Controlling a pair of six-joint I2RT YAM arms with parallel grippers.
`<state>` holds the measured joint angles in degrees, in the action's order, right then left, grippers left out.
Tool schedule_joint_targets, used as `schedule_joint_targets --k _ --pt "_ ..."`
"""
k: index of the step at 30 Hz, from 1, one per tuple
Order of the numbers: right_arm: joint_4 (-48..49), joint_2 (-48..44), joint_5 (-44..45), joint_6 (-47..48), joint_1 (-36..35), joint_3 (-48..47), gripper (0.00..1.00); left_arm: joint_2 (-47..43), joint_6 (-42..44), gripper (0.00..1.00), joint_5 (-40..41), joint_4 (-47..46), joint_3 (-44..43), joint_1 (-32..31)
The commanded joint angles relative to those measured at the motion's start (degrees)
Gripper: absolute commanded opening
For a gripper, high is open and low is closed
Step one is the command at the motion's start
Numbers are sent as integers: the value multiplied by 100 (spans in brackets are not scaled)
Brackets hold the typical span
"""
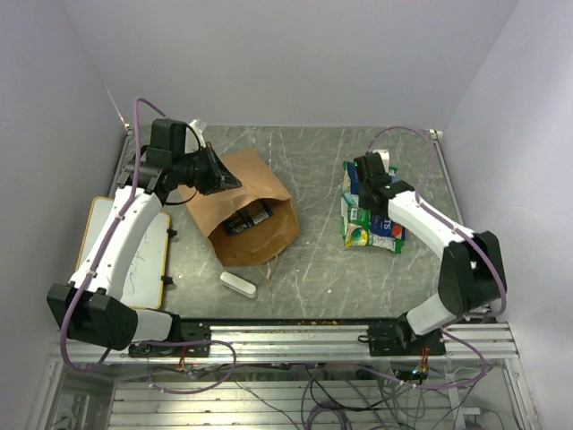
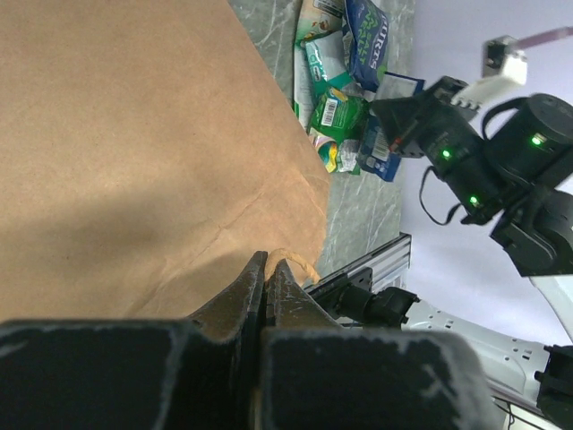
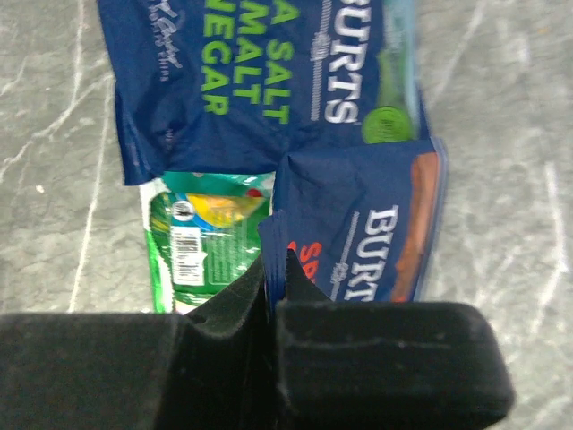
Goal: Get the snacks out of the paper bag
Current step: Place the snack at the center of the board.
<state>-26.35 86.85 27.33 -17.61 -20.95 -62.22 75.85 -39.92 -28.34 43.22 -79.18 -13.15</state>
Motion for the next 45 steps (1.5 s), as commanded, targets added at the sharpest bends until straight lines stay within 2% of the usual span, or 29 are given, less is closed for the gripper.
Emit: schedule_joint_targets --k 1,7,13,16,24,28,34,40,45 --pt "276 539 -477 -311 23 -242 0 -203 21 7 -13 97 -87 58" --pt "622 754 -638 -350 19 -54 1 -336 15 7 56 196 -111 75" --pt "853 1000 -625 -578 12 -74 9 -440 -102 7 53 175 -32 75" --pt "806 1052 -622 -674 14 -111 20 -519 -161 7 49 161 39 75" --pt "521 529 -729 -203 14 -14 66 -773 -247 7 74 275 160 75" --pt "549 -17 -925 164 15 169 80 -882 -279 7 30 293 299 75" --pt "661 -405 -1543 500 9 406 84 -939 -229 7 20 510 428 75" --pt "1155 -853 -2824 790 -20 870 84 -1162 -220 7 297 782 421 76" --pt "1136 -911 -3227 940 -261 690 84 -1255 -407 7 267 634 524 75"
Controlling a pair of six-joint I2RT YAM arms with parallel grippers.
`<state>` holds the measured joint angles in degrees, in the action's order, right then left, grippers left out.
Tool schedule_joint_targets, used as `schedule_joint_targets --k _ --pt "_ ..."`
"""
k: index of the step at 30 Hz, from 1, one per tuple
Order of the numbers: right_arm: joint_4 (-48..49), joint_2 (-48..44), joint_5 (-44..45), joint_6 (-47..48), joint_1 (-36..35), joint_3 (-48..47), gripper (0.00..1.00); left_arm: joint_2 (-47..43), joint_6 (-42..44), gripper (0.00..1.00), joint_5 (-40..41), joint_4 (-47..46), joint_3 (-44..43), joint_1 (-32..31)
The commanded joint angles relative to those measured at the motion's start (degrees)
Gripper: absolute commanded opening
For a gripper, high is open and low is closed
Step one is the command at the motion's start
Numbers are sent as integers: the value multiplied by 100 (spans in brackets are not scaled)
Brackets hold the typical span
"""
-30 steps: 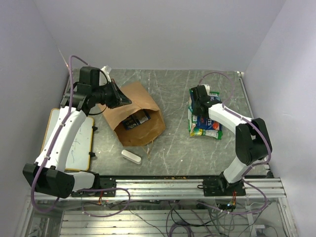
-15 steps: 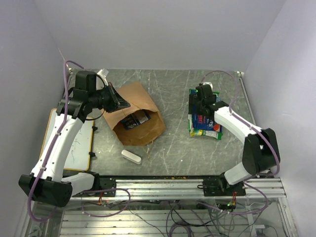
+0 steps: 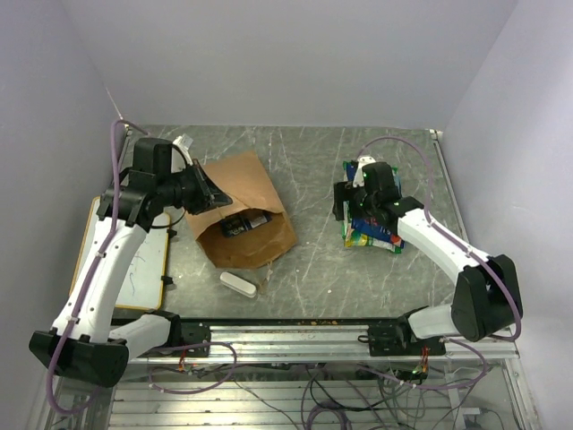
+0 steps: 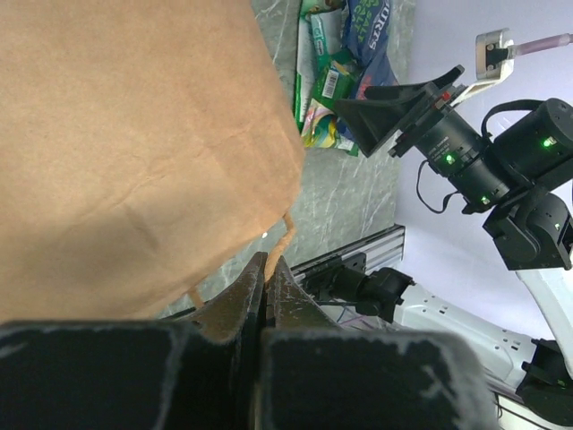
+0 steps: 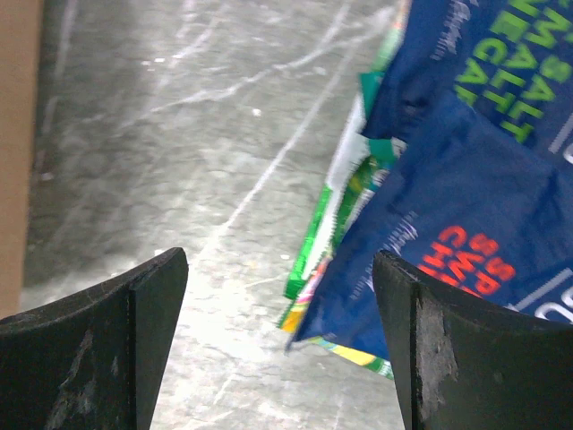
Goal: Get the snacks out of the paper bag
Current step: Place the snack at the center of the board, then take out the snack from the paper bag.
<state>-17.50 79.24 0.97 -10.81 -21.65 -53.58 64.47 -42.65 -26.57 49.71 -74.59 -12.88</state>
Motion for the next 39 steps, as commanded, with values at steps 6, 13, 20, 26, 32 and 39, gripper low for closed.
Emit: schedule_joint_targets --k 6,13,20,26,32,39 --pt "112 -184 -362 588 -828 -483 84 78 -150 7 49 -143 -81 49" --pt "475 -412 -677 1059 -1686 -247 84 232 -60 7 24 -166 -169 49" --pt "1012 -1168 -1684 2585 -2288 513 84 309 -112 7 -81 -350 -136 49" --pt "1681 -1783 -2596 5100 -3157 1540 81 430 24 7 -160 -236 -287 49" --pt "2932 -656 -2194 6013 -3519 1320 70 495 217 7 -271 -71 -318 49" --pt "3828 1020 -1624 6853 -3595 592 55 547 581 7 -87 229 -638 49"
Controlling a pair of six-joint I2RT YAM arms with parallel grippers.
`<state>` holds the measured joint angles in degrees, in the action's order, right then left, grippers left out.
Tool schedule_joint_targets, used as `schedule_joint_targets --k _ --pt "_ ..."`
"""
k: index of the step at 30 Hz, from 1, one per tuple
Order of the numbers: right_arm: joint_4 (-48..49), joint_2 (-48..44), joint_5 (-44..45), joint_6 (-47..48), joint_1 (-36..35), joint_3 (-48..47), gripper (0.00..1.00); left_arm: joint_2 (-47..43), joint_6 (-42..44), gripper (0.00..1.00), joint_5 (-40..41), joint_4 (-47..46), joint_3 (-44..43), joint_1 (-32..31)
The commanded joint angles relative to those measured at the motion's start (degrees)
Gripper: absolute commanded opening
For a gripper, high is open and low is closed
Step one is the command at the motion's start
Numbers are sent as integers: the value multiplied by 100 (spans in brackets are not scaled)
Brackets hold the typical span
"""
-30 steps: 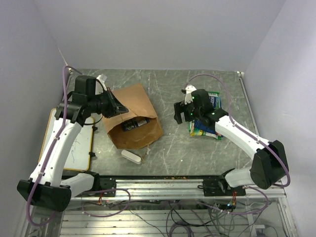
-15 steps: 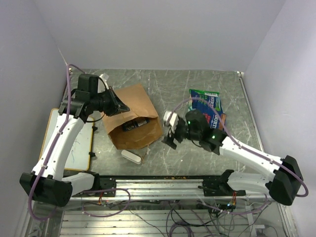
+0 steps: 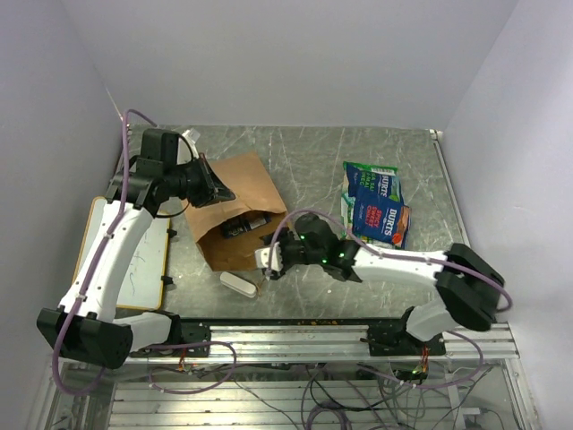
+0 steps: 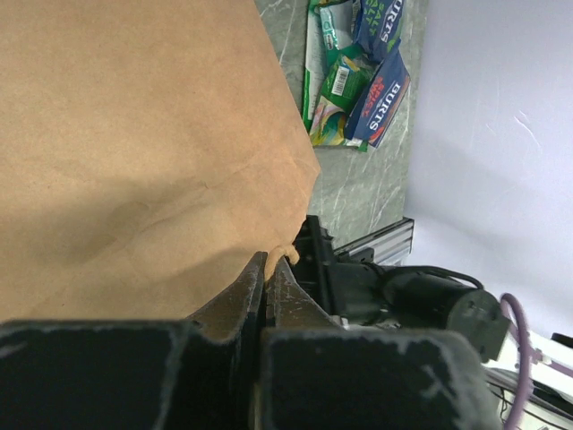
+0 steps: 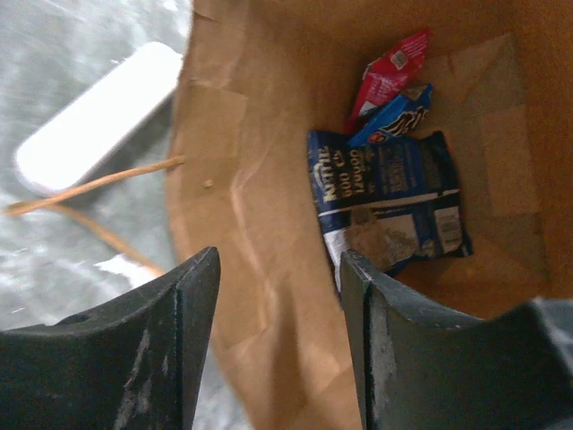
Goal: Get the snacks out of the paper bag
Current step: Take out the snack from the paper bag.
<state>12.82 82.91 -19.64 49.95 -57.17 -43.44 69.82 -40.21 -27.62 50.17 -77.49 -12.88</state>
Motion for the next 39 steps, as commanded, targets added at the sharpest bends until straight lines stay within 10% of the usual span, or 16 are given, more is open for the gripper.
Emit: schedule_joint_targets --k 1,28,39 --pt "717 890 519 949 -45 -591 53 21 390 7 27 195 -380 49" --pt "579 4099 2400 1221 -25 -3023 58 486 1405 7 -176 913 -1270 49" --pt "510 4551 2309 1148 191 -3831 36 669 1582 7 -212 1135 -1566 49"
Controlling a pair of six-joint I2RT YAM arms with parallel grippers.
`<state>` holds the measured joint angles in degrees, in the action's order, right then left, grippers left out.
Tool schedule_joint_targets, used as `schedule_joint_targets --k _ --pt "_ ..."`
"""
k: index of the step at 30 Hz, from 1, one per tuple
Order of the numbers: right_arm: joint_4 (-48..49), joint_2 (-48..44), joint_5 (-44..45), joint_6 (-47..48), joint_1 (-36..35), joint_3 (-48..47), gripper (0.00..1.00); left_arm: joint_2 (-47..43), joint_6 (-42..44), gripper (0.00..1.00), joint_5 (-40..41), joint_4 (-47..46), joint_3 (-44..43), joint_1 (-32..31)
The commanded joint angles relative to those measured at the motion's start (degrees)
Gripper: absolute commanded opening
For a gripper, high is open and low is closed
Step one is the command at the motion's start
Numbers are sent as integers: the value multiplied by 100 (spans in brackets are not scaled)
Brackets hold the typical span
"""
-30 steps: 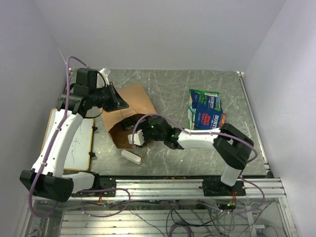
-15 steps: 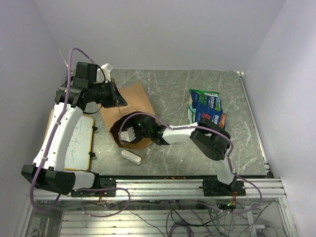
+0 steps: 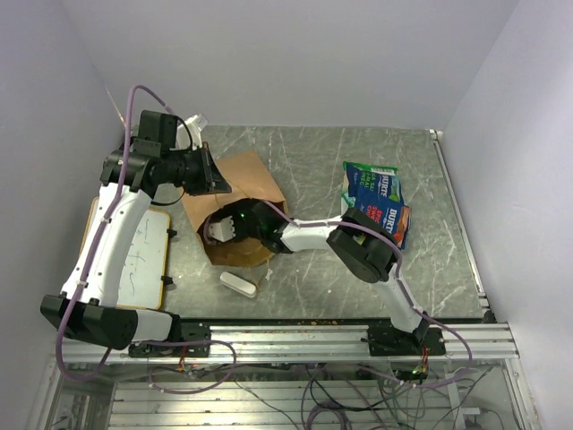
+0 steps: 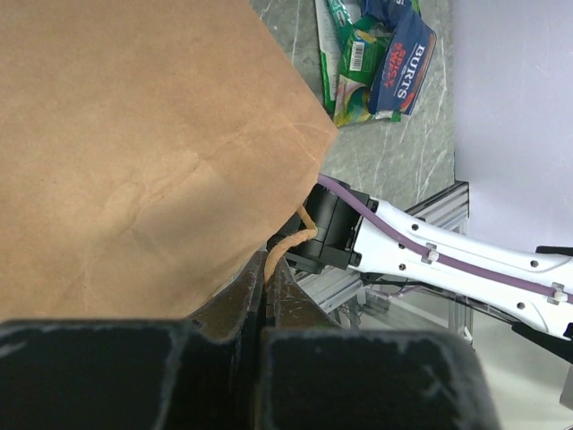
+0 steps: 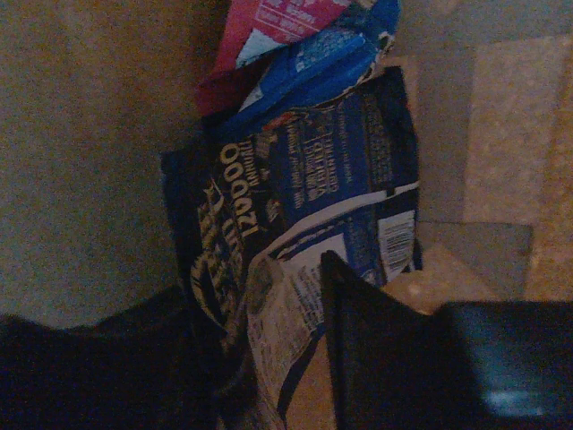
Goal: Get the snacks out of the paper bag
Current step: Take out the snack from the paper bag.
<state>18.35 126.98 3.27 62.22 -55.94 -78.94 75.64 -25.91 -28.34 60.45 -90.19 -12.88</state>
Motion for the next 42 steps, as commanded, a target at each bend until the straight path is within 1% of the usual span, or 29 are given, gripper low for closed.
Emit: schedule_joint_targets --k 1,2,3,6,7,8,14,17,20,25,30,37,39,42 --pt "-34 139 16 -89 69 -284 32 106 169 7 -119 141 -323 49" --pt "-27 108 9 -131 66 -258 25 114 188 7 -93 154 -342 49" --pt "-18 45 -32 -191 66 -213 22 110 200 7 -47 167 -360 49" --pt "-140 -225 -377 -387 66 -19 6 93 159 7 -37 133 -380 49" --pt "-159 -324 -481 -465 66 96 2 99 130 7 -44 108 -392 49" --pt "-149 -442 -572 -553 66 198 0 100 107 7 -61 76 -401 54" --pt "-150 -1159 -743 -964 25 755 0 83 -88 7 -42 -107 -387 120" --pt "-277 -1560 -732 -1311 12 992 0 136 -293 7 -260 -207 -426 212" --pt "-418 -1948 -764 -1719 8 1189 0 141 -568 7 -413 -512 -364 242" --pt "-619 -2636 -757 -2051 -113 1500 0 120 -1045 7 -533 -1018 -165 277" --pt "-1206 -3382 -1128 -2293 -160 1685 0 100 -1166 7 -409 -1160 -112 295" --pt "-1402 -5133 -1789 -2538 -224 2497 0 -32 -1463 7 -293 -1377 161 313" --pt "-1612 -5542 -1983 -2655 -230 2529 0 -72 -1469 7 -233 -1378 202 313" --pt "-2018 -6051 -1964 -2825 -225 2431 0 -65 -1437 7 -191 -1394 283 313"
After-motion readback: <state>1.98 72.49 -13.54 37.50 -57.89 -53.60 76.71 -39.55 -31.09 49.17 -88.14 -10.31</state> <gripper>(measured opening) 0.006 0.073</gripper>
